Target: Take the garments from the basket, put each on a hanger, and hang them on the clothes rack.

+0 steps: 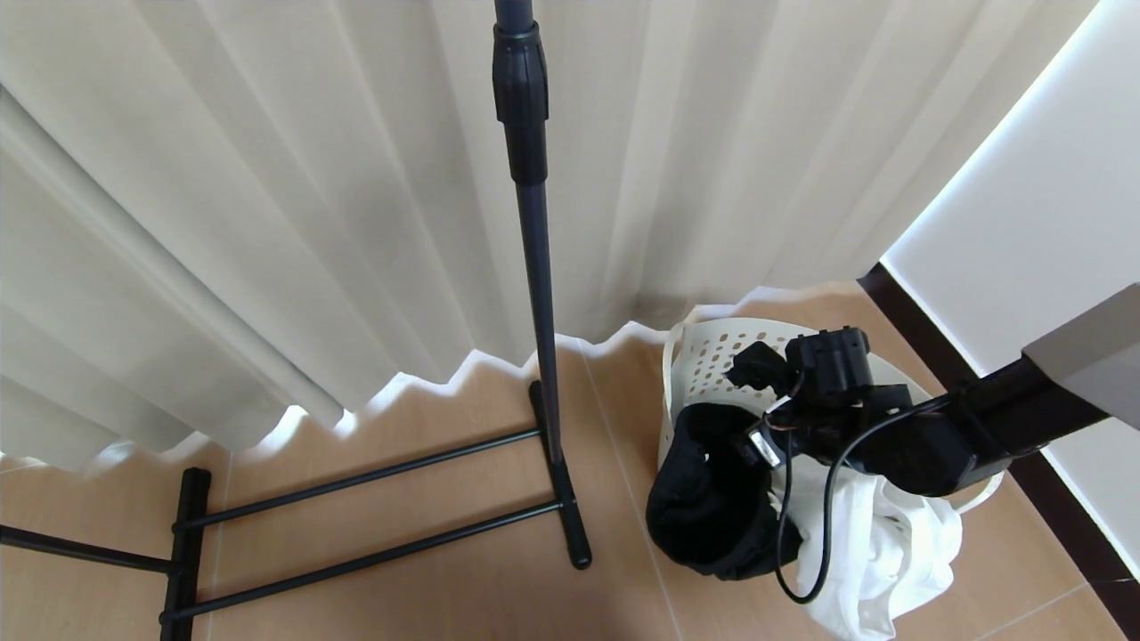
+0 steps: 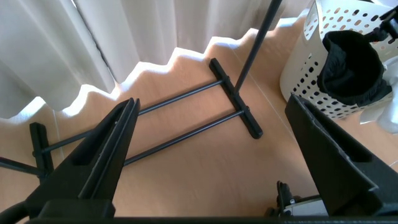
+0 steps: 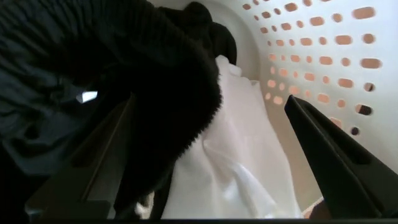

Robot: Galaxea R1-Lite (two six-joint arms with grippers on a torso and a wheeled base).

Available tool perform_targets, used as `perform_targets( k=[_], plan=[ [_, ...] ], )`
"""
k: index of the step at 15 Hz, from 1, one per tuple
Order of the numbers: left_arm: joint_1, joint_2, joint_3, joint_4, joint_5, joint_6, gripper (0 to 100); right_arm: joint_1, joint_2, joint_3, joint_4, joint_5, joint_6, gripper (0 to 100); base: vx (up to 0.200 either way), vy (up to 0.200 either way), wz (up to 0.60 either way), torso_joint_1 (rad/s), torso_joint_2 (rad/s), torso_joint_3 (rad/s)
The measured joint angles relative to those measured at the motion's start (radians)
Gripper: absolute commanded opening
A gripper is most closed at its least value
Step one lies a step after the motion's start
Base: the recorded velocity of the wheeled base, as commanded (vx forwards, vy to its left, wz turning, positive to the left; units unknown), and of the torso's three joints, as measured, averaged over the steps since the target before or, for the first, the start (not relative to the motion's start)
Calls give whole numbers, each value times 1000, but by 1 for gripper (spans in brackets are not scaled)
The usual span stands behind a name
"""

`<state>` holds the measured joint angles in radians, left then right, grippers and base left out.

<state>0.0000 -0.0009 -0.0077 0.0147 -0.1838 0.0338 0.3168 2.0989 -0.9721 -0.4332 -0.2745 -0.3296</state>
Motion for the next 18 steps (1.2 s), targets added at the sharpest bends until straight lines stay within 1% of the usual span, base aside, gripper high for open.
perform_targets(
  k=[1, 5, 7, 8, 12, 14, 15, 16, 17, 18],
  plan=[
    [0, 0, 0, 0, 0, 0, 100, -1, 34, -17, -16, 0, 0, 100, 0, 0, 0, 0, 0, 0],
    [0, 0, 0, 0, 0, 0, 100, -10, 116, -108, -14, 0, -1, 100, 0, 0, 0, 0, 0, 0],
    [0, 0, 0, 0, 0, 0, 100, -14, 147, -135, -20, -1, -1, 100, 0, 0, 0, 0, 0, 0],
    [0, 0, 0, 0, 0, 0, 100, -16, 158, -145, -23, 0, -1, 0, 0, 0, 0, 0, 0, 0],
    [0, 0, 0, 0, 0, 0, 100, -24, 187, -162, -26, 8, 12, 0, 0, 0, 0, 0, 0, 0],
    [0, 0, 0, 0, 0, 0, 100, -28, 184, -151, -28, 12, 54, 0, 0, 0, 0, 0, 0, 0],
    [0, 0, 0, 0, 0, 0, 100, -26, 170, -130, -33, 14, 82, 0, 0, 0, 0, 0, 0, 0],
    [0, 0, 0, 0, 0, -1, 100, -23, 140, -89, -57, 18, 108, 0, 0, 0, 0, 0, 0, 0],
    [0, 0, 0, 0, 0, -1, 100, -16, 104, -40, -87, 24, 123, 0, 0, 0, 0, 0, 0, 0],
    [0, 0, 0, 0, 0, -1, 100, -4, 50, 31, -133, 32, 137, 0, 0, 0, 0, 0, 0, 0]
  ],
)
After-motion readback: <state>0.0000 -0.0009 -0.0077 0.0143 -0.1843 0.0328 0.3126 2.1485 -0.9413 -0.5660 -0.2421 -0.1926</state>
